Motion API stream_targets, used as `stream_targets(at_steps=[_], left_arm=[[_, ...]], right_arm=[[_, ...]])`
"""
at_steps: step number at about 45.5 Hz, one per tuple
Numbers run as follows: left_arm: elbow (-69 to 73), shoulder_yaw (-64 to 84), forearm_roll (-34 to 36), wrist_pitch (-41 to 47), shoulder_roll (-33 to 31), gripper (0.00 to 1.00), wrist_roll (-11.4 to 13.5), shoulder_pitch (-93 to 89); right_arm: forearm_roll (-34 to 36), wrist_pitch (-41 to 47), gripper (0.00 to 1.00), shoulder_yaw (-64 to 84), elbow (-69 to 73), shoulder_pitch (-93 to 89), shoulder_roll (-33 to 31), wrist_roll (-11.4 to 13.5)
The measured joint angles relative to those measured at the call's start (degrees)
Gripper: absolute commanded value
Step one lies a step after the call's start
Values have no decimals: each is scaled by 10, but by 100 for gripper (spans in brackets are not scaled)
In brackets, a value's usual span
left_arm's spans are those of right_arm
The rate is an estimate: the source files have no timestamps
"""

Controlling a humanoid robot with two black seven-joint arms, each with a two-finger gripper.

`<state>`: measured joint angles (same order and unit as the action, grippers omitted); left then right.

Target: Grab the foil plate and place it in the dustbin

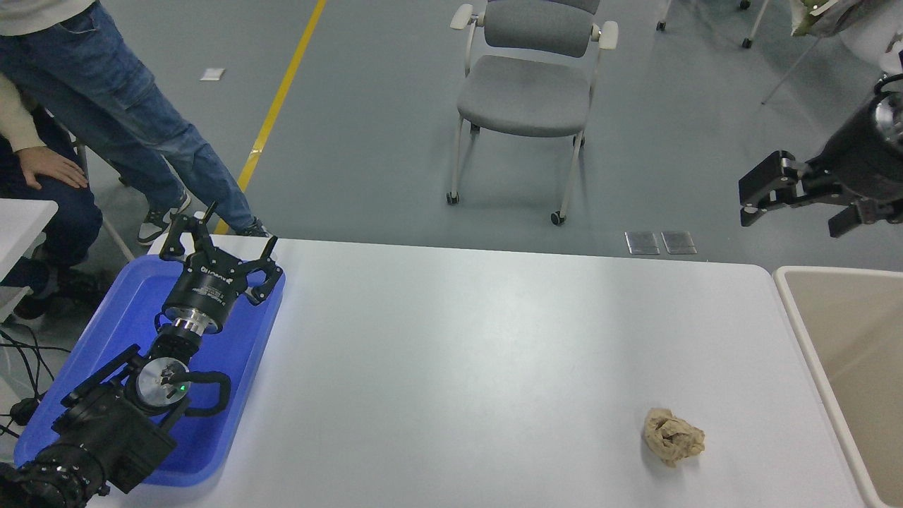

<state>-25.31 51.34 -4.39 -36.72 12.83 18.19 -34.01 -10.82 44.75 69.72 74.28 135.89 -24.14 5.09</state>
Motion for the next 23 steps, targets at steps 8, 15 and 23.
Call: stream_targets(at_steps=[8, 15, 23], left_arm=[[0, 0, 0, 1, 0, 100, 0, 0], [0, 0, 0, 1, 0, 100, 0, 0], [0, 1, -1, 0, 0, 100, 0, -1]], right_arm=[[4, 1, 100, -9, 2, 14, 31, -1], [4, 2, 100, -8, 2, 19, 45, -1], [5, 2, 100, -3, 1, 22, 57, -2]])
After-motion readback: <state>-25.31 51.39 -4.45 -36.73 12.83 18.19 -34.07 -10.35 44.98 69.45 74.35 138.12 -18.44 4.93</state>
